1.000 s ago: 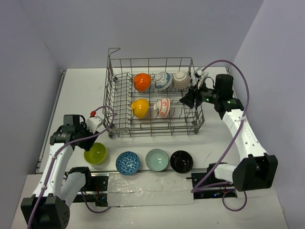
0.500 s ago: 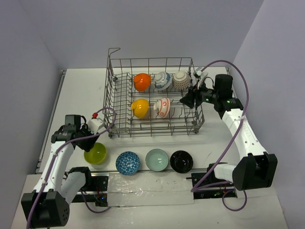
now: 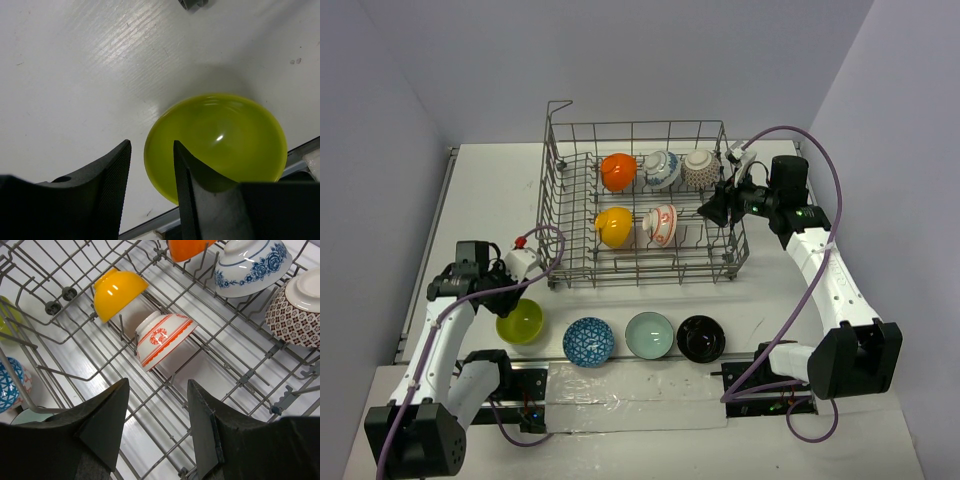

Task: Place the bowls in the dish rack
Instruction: Pick up the bowl from the corner of the board.

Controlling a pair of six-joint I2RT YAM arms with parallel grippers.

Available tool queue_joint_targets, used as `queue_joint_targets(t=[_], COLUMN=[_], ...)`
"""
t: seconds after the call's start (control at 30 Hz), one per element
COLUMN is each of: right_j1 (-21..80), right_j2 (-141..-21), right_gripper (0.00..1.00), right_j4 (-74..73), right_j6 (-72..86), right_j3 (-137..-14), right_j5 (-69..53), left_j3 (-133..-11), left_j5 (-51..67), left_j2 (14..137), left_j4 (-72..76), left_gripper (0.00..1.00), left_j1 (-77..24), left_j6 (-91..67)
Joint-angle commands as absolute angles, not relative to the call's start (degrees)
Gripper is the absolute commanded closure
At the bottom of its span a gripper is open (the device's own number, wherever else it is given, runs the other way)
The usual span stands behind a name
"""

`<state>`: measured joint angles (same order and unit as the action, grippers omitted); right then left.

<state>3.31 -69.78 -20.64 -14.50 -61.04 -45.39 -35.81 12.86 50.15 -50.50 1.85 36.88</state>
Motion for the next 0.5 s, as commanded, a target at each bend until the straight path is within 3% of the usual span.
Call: queue_joint_targets(t=[0.0,0.47], right_j1=[2.9,2.9], right_j2=[-69.61,-69.78], right_gripper=[0.42,0.42], right_j4=[-20.21,-20.3], right_j6=[-15.38,-15.56], right_j3=[-60.73,-60.82], right_j5=[-44.74,-44.47], left_j3=[-36.04,-36.74], left_j5=[15.47,15.56], left_j2=[50.45,54.31], left_j4=[-50.89,-50.36], left_gripper=[0.56,0.56], left_j1=[2.2,2.11], left_j6=[38.58,38.85])
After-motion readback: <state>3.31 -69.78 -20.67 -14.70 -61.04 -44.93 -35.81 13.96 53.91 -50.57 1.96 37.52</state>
